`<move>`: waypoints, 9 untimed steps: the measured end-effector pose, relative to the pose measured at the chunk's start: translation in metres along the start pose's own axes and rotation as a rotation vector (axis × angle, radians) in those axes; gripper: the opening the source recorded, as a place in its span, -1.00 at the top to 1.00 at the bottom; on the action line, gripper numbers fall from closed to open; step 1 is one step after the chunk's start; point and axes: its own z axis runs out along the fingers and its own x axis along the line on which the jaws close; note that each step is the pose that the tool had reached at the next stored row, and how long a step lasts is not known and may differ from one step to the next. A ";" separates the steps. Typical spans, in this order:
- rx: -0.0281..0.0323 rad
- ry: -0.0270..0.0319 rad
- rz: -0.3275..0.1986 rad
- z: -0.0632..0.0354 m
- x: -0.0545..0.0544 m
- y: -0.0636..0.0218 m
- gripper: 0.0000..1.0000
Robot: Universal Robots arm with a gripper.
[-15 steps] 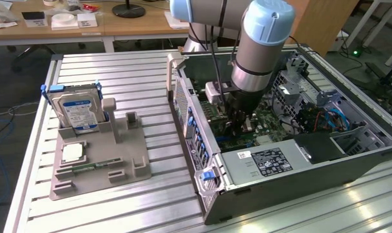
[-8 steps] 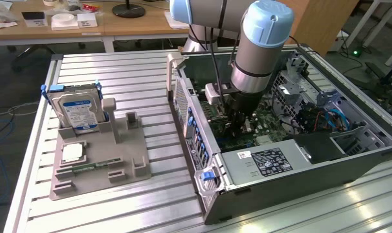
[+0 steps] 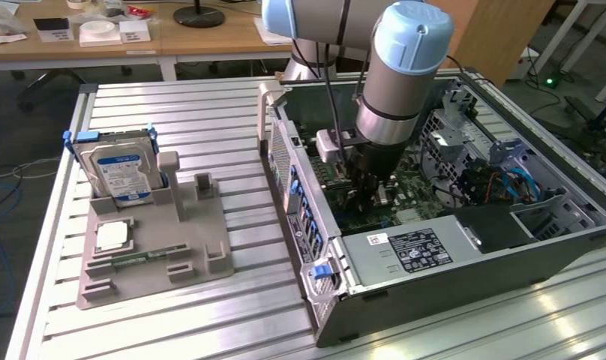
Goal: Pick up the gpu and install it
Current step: 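Insert the gpu into the slot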
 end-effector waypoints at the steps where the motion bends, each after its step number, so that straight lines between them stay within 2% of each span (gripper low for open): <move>1: 0.0000 0.0001 0.000 0.0004 0.000 0.0000 0.44; 9: -0.0002 0.0001 0.000 0.0033 0.000 0.0002 0.44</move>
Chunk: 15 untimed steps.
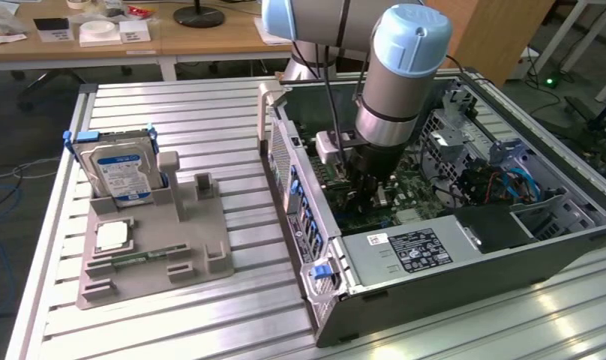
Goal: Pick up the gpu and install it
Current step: 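Insert the gpu into the slot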
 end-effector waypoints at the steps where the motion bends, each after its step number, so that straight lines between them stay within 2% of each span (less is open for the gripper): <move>1: 0.0000 -0.0002 0.000 0.0001 0.000 0.0000 0.44; 9: 0.0007 -0.0010 0.000 0.0016 0.000 0.0005 0.44; 13: -0.0009 0.0021 0.000 0.0063 0.000 0.0016 0.44; 15: -0.0002 0.0003 0.000 0.0074 0.000 0.0017 0.44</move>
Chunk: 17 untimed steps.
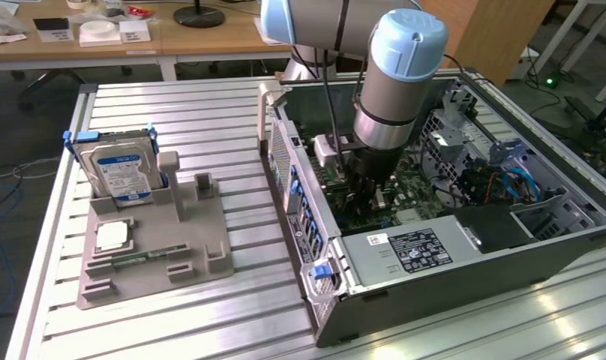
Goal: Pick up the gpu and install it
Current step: 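Insert the gpu into the slot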
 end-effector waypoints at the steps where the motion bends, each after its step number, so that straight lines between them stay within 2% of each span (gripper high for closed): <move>1: 0.0001 -0.0002 0.000 0.0001 0.000 0.0000 0.44; 4: 0.0006 -0.0004 0.000 0.0001 0.000 0.0002 0.44; 6: 0.0034 -0.0009 0.000 0.0002 0.000 0.0006 0.44; 7: 0.0066 -0.0012 0.000 0.0000 0.000 0.0009 0.44; 8: 0.0122 -0.0052 0.001 0.0008 0.000 0.0010 0.44; 10: 0.0180 -0.0028 0.000 -0.0034 0.000 0.0006 0.42; 11: 0.0202 -0.0024 0.000 -0.0060 0.000 0.0005 0.30; 17: 0.0326 -0.0027 -0.001 -0.0248 0.000 0.0000 0.30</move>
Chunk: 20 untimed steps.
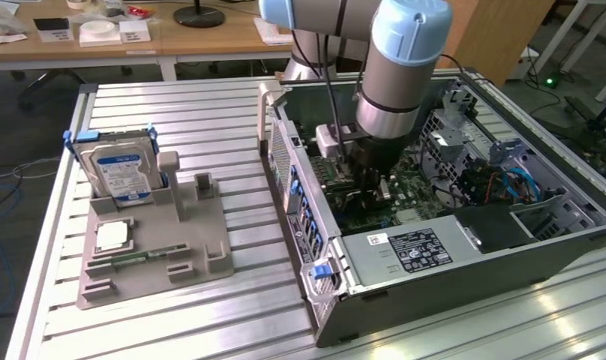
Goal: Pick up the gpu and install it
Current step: 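Insert the gpu into the slot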
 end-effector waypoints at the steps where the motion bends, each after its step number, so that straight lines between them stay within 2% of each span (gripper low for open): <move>1: 0.0014 0.0000 0.000 -0.0036 0.000 -0.0002 0.30; 13: 0.0233 -0.0010 0.000 -0.0453 -0.001 -0.0022 0.30; 17: 0.0240 -0.0019 0.000 -0.0479 -0.001 -0.0023 0.33; 18: 0.0240 -0.0019 0.000 -0.0479 -0.001 -0.0023 0.46; 19: 0.0239 -0.0018 0.000 -0.0479 -0.001 -0.0023 0.46; 20: 0.0239 -0.0018 0.000 -0.0479 -0.001 -0.0023 0.58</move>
